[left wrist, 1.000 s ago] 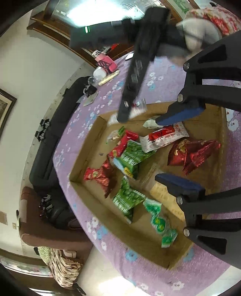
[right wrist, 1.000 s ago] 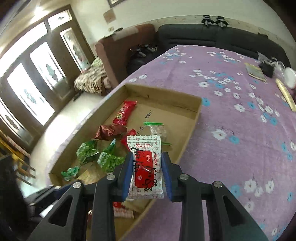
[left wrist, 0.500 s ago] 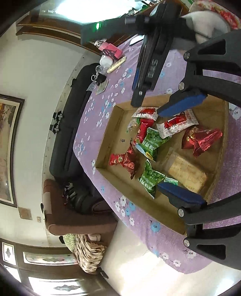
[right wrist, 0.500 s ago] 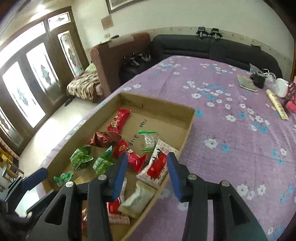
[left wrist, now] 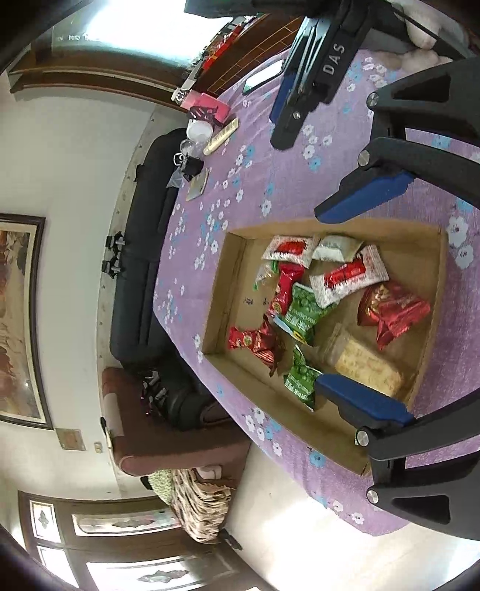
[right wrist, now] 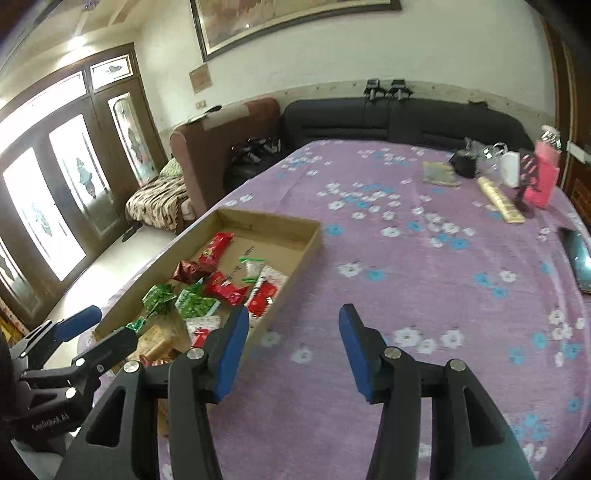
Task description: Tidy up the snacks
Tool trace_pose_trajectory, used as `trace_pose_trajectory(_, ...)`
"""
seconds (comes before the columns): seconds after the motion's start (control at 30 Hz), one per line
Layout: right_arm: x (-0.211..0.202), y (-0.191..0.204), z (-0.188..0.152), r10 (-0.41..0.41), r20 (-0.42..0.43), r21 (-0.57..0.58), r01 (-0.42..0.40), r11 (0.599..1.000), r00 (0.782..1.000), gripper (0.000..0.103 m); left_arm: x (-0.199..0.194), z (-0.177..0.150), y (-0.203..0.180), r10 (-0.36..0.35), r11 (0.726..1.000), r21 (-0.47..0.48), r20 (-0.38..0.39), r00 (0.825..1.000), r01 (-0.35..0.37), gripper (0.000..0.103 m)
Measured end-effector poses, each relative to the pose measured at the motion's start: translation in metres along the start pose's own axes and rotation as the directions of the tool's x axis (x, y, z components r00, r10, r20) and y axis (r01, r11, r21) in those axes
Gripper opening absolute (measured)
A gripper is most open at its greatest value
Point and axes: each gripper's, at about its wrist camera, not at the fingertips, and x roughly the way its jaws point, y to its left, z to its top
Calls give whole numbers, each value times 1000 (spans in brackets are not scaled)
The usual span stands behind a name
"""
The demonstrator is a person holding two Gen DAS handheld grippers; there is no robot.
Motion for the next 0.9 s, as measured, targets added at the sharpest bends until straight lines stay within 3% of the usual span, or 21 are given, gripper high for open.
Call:
trace_pose_trajectory(0.1,-18,-9,0,-13,41,8,13,1000,999,51,-15,2,-7,13,1000,8,47,999,-13,87)
trace_pose_trajectory(0.2,-39,-15,-2,-20,88,13,19,1000,996,56,-42,4,-10,69,997,5,156,985,-71,89)
trace_pose_trajectory(0.27,-51,-12,-4,-17,112,1,17,1000,994,57,-75,5,-15,140,989,-5,292,946,-145,102)
trace_pose_trajectory(0.33,-61,-5,-8,-4,125,-28,7,1000,992,59,-105,4,-19,160,986,-20,394,905,-165,103)
trace_pose_trajectory(0.43,-67,11,-14,26,127,-69,-17,997,992,64,-133,-6,-19,105,994,-22,487,867,-108,103)
trace_pose_trajectory(0.47,-68,18,-17,47,117,-79,-38,996,992,64,-136,-8,-18,89,996,-22,491,866,-90,103)
trace_pose_trajectory(0.5,-68,23,-20,61,109,-86,-52,995,992,64,-135,-9,-16,70,997,-16,475,877,-71,103)
trace_pose_trajectory(0.53,-66,30,-24,82,93,-95,-73,993,992,64,-130,-8,-12,44,999,-22,428,903,-38,103)
trace_pose_trajectory(0.6,-62,39,-30,102,65,-104,-95,990,993,64,-124,-9,-10,17,999,-34,383,924,-5,103)
trace_pose_trajectory(0.77,-53,55,-48,125,3,-124,-124,985,992,64,-111,-12,-14,28,999,-31,323,946,-19,103)
trace_pose_trajectory(0.9,-50,51,-54,112,-7,-116,-112,987,994,66,-92,-14,-28,33,999,-13,234,972,-31,103)
